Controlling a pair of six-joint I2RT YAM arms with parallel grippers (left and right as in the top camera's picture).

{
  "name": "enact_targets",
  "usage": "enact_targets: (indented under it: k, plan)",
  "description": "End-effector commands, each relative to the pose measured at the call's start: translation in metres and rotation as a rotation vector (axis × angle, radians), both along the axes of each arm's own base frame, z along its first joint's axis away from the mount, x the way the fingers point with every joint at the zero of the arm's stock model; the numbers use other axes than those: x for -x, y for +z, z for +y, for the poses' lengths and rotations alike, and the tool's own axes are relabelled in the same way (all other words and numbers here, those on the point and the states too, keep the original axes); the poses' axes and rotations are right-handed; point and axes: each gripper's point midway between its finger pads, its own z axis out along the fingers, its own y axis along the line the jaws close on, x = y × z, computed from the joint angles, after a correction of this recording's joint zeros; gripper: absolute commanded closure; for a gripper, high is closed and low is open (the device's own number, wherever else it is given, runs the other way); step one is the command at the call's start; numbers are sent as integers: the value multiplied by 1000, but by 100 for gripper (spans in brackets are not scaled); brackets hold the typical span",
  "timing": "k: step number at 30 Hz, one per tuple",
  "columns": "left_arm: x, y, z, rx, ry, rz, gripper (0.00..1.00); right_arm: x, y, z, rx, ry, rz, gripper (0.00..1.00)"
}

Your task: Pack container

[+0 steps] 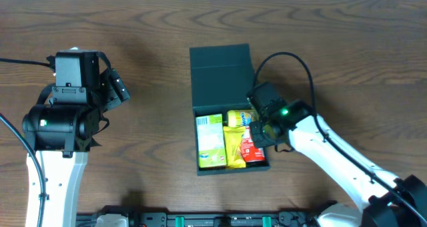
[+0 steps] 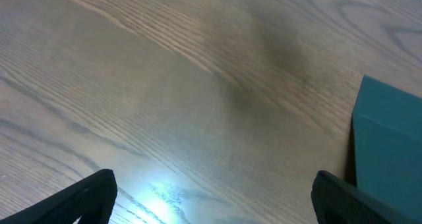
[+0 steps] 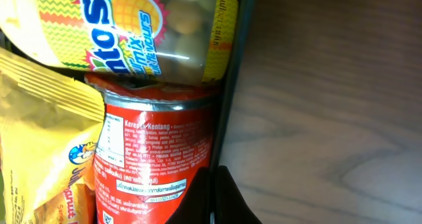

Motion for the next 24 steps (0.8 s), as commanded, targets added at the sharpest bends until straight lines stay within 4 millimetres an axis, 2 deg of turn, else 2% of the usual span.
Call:
enact_targets:
  k: [1, 13, 18, 24]
  plan:
    - [1, -4, 2, 5, 15, 11, 5, 33, -20, 14, -27, -46, 111, 98]
    - [1, -4, 2, 5, 15, 10, 5, 33, -16, 17, -11, -91, 71, 98]
    - [1, -4, 2, 5, 15, 10, 5, 35, -13, 14, -4, -97, 71, 99]
    - [1, -4, 2, 5, 15, 11, 5, 45, -3, 1, 17, -208, 80, 98]
